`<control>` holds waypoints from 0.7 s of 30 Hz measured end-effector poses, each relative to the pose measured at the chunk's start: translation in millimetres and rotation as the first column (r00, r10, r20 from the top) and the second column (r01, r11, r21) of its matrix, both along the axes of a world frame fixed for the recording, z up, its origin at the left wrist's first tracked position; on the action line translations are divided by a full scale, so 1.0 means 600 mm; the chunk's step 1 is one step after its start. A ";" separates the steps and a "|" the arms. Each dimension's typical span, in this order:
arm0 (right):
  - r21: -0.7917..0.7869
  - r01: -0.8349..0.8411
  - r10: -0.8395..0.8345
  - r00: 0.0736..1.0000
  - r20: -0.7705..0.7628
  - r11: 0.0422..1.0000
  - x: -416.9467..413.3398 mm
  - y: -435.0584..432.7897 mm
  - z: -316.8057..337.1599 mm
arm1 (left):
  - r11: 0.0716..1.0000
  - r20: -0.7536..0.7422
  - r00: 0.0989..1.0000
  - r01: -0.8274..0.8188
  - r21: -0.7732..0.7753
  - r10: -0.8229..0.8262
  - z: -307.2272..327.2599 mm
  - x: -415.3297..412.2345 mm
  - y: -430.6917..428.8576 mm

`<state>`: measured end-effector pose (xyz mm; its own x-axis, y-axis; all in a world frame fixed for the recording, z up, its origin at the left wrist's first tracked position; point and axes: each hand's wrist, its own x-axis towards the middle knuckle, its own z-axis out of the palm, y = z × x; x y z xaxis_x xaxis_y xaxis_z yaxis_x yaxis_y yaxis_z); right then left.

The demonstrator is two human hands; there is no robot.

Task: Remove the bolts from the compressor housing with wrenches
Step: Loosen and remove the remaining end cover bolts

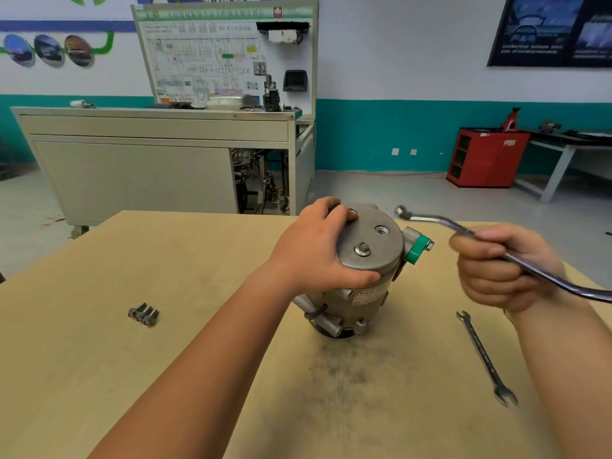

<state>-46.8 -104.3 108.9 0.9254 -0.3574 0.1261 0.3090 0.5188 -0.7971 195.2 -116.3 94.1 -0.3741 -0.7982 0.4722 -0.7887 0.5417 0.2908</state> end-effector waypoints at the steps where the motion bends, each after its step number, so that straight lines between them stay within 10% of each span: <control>1: 0.011 0.027 -0.027 0.999 0.042 1.000 -0.002 0.010 0.004 | 1.000 -0.001 1.000 -0.003 -0.003 0.003 -0.001 0.001 0.000; 4: 0.113 0.168 -0.179 0.979 0.102 0.979 0.022 0.045 0.001 | 1.000 -0.010 1.000 -0.014 -0.009 0.014 -0.003 0.003 0.001; 8: -0.192 0.657 -0.675 0.737 -0.044 0.729 0.107 0.125 -0.029 | 0.999 -0.049 0.999 -0.024 -0.033 0.022 -0.005 0.000 0.006; 21: -0.174 0.711 -0.726 0.687 -0.029 0.681 0.219 0.116 -0.056 | 0.996 -0.028 0.999 -0.047 -0.072 0.045 -0.016 0.008 -0.011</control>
<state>84.4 -34.8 75.5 0.4002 -0.9025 0.1593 0.4649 0.0501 -0.8840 200.0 -123.1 84.6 -0.3240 -0.7775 0.5389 -0.8060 0.5252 0.2731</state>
